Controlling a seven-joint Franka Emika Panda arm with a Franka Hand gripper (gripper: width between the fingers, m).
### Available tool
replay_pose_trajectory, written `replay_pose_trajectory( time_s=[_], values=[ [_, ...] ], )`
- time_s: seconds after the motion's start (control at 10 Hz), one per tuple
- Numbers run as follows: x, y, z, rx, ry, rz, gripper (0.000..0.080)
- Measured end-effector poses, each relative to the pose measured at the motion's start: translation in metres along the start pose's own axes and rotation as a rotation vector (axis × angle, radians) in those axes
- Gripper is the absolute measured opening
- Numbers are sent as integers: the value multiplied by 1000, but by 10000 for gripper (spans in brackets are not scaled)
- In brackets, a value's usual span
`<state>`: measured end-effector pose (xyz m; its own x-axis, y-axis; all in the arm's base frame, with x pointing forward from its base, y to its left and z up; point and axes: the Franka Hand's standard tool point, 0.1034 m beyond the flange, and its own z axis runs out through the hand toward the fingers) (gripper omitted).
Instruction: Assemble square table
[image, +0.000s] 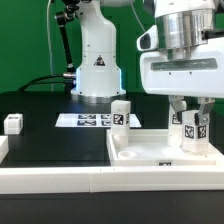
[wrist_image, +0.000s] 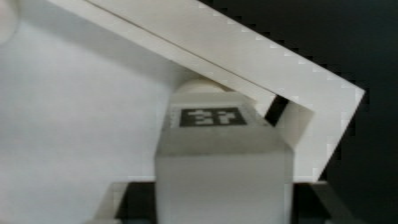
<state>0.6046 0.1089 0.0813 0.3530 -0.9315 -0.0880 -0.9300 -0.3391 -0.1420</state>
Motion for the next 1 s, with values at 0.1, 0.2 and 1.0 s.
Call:
replay_pose_trajectory(
  time_s=[0.1, 0.2, 1.0],
  values=[
    [1, 0, 0, 0, -1, 18, 291],
    [2, 0, 0, 4, -4, 38, 291],
    [-16, -5, 3, 0, 20, -349, 645]
  ],
)
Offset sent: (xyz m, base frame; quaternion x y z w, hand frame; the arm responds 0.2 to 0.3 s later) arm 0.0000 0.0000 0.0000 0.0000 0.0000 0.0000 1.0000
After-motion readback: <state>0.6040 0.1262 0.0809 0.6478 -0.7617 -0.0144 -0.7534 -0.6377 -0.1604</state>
